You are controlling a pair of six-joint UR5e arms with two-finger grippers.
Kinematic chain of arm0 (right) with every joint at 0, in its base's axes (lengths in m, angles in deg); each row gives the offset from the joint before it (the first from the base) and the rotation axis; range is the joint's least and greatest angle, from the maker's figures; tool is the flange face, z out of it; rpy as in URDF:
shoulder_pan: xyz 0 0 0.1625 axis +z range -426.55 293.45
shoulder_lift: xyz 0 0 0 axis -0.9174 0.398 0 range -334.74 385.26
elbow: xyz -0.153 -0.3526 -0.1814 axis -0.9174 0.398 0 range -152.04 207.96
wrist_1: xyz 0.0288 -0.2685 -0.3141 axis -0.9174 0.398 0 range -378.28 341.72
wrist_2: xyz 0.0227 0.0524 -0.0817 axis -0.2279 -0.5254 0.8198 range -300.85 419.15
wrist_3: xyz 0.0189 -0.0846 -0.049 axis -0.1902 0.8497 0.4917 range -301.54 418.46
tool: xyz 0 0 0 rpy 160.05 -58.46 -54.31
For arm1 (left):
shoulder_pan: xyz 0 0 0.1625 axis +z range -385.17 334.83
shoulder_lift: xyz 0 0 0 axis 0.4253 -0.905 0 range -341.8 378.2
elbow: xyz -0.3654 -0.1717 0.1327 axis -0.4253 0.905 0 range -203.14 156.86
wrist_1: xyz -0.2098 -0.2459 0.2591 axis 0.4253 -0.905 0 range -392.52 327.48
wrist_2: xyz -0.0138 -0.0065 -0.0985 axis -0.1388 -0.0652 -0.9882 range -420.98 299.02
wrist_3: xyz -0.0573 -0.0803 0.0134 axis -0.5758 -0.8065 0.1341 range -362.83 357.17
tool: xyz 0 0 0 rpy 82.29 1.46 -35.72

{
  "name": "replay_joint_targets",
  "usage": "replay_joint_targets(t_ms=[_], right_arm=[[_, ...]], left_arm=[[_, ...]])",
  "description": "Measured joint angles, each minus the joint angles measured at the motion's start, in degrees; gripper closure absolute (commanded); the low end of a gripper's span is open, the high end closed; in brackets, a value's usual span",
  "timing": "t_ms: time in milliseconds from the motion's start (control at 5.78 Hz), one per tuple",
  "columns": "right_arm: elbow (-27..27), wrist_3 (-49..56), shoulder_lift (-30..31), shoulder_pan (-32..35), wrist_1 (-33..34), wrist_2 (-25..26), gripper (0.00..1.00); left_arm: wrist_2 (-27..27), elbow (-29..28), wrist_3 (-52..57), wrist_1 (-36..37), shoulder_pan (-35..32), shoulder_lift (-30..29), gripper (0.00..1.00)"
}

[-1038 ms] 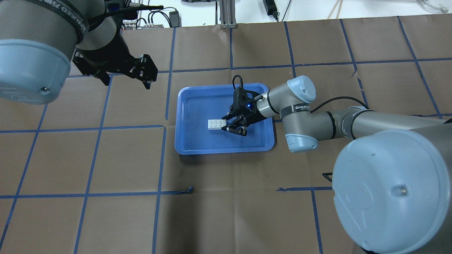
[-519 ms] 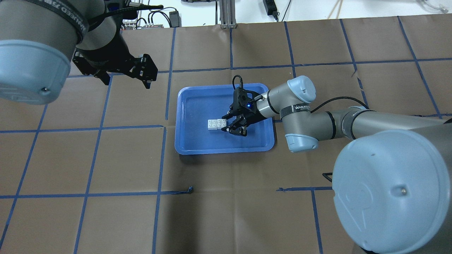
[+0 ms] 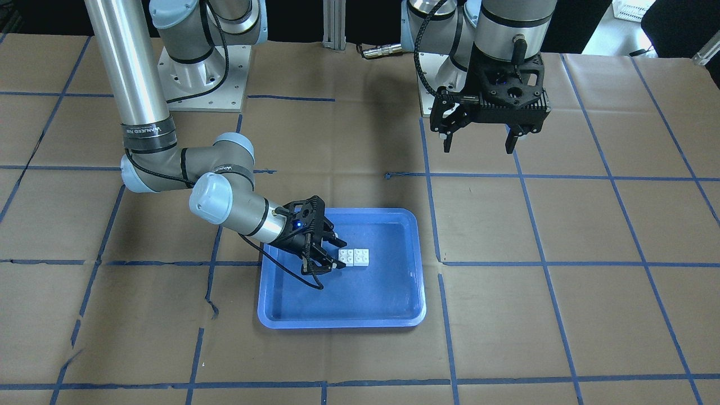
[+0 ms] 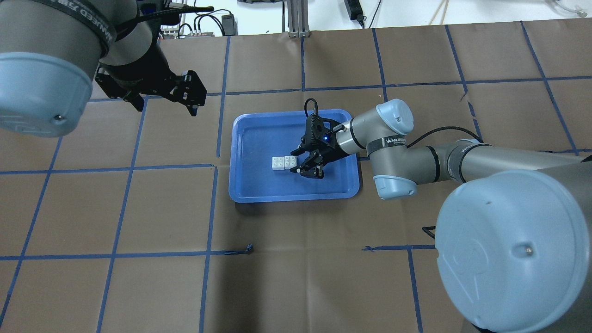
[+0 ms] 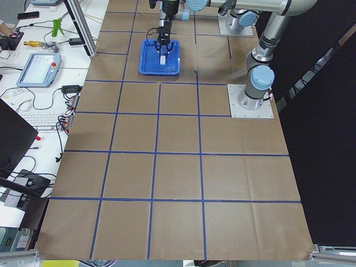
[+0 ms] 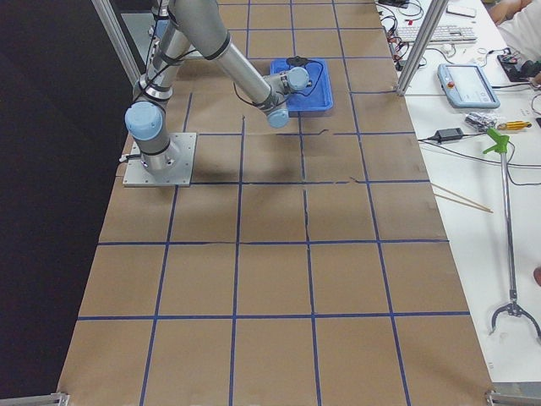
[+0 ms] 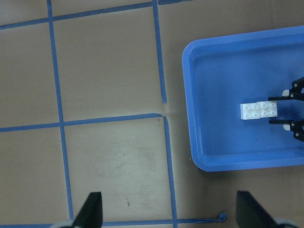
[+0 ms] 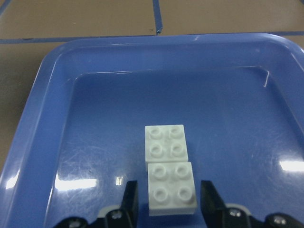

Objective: Assemble white blocks and place on blue tray

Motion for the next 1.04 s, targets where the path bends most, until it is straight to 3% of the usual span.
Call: replay_joint_targets(t_ms=[519,692,1038], right_arm=[[2.7,-6.6,3.2,-0.9,-2.2,2.7,0.00],[3.4,-7.5,6.0,-1.2,-6.7,6.2,0.00],[6.2,-12.6,13.9,-4.2,-23.2,16.6,0.00]], left_arm=[[0.0,0.0,0.0,0.1,0.0,0.0,0.00],[-0.1,0.0,0.0,0.1,0.0,0.0,0.00],[-0.2,0.0,0.0,0.1,0.0,0.0,0.00]])
